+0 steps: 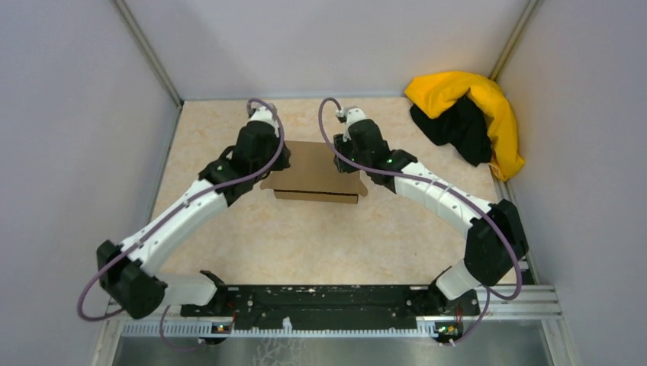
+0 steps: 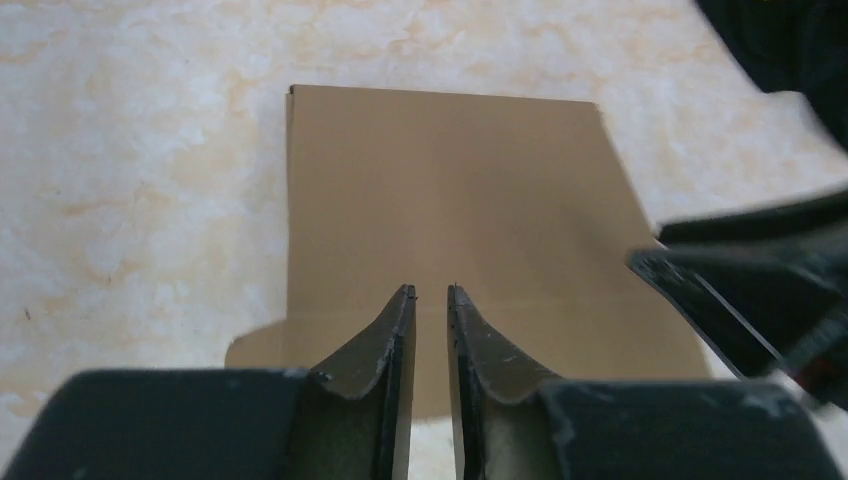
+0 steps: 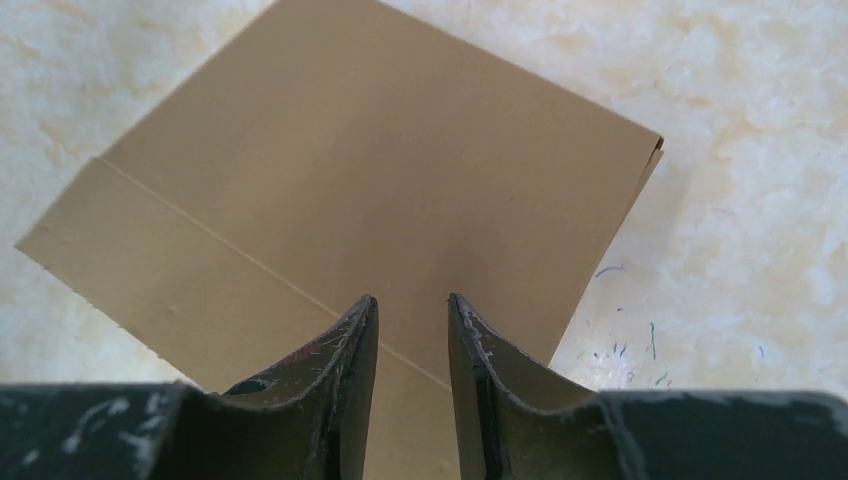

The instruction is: Fold the paper box

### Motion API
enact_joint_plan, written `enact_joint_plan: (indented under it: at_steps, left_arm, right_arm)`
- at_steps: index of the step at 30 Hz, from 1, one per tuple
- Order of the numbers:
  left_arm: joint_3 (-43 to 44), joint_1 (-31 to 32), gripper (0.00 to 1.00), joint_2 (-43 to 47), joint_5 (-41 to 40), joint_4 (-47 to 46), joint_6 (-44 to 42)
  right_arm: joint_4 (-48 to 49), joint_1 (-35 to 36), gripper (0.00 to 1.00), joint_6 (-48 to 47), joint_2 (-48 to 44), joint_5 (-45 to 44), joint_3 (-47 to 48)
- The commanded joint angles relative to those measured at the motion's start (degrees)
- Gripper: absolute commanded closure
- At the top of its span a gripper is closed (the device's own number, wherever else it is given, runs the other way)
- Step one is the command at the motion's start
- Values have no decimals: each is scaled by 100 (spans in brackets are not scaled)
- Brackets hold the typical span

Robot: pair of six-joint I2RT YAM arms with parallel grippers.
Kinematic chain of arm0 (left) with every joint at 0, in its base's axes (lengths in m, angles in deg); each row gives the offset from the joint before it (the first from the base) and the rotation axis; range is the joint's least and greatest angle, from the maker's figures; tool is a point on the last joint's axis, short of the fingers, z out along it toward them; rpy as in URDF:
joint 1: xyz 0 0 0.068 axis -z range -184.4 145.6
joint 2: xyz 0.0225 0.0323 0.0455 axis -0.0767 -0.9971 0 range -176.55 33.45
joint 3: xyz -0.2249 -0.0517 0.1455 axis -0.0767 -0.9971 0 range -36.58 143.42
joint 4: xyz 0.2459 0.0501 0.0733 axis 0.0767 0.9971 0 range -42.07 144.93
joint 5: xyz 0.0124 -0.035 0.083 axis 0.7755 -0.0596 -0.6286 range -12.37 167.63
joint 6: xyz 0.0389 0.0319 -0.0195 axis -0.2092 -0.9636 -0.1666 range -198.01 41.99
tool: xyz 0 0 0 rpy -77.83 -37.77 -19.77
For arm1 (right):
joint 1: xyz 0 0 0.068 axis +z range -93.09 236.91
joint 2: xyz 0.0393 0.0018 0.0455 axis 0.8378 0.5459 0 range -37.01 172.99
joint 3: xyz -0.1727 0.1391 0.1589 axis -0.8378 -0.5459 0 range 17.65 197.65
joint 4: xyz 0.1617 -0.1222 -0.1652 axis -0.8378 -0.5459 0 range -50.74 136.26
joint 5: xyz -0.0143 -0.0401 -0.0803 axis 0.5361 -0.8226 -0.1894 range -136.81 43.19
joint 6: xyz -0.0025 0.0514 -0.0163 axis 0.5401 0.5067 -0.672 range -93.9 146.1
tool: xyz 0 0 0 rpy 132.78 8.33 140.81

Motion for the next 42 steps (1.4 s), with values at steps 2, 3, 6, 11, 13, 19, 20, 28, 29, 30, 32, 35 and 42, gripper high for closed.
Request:
enact_joint_plan:
  at_steps: [2,3,6,11,13,19,20,28,29,30,32,35,42]
  left_arm:
    - [-28,-789,85,-1108,920,-513,-453]
    - [-128,-821,86,-1197,990,-629,-460]
    - [-518,-823,88,-1253,1044,-923,-490]
    - [-1181,-866,88,-1383,1184,-1344,-418]
    - [-1342,-868,89,-1511,1256,-1383,-320]
    - [-1602,-934,90,-1762,1144,-1507,-280]
    - [-1574,-961,90,-1766,1168,-1502,-295]
    - [-1022,-1003,79,-954,1130,-1020,-416]
    - [-990,-1006,77,-876,1085,-984,-432]
    - [-968,-1015,74,-838,1046,-953,-448]
    - [-998,-1044,70,-838,981,-931,-466]
    - [-1183,-1121,70,-987,1044,-1016,-431]
    - [-1903,-1274,72,-1452,1344,-1653,-239]
  right_arm:
    - [-141,-121,68,-99,125,156,111]
    - [-106,-140,68,-91,101,145,2]
    - [65,-248,68,-35,9,198,-439]
    - [367,-386,68,-6,168,362,-1049]
    - [506,-421,68,6,286,404,-1229]
    - [617,-596,69,-19,379,512,-1360]
    - [554,-604,68,-42,349,512,-1265]
    - [75,-614,68,-185,17,683,-563]
    - [38,-617,67,-199,21,729,-523]
    - [28,-614,67,-202,26,760,-509]
    - [66,-614,67,-194,62,824,-530]
    - [163,-614,66,-194,203,920,-621]
    - [508,-617,66,-159,655,1117,-974]
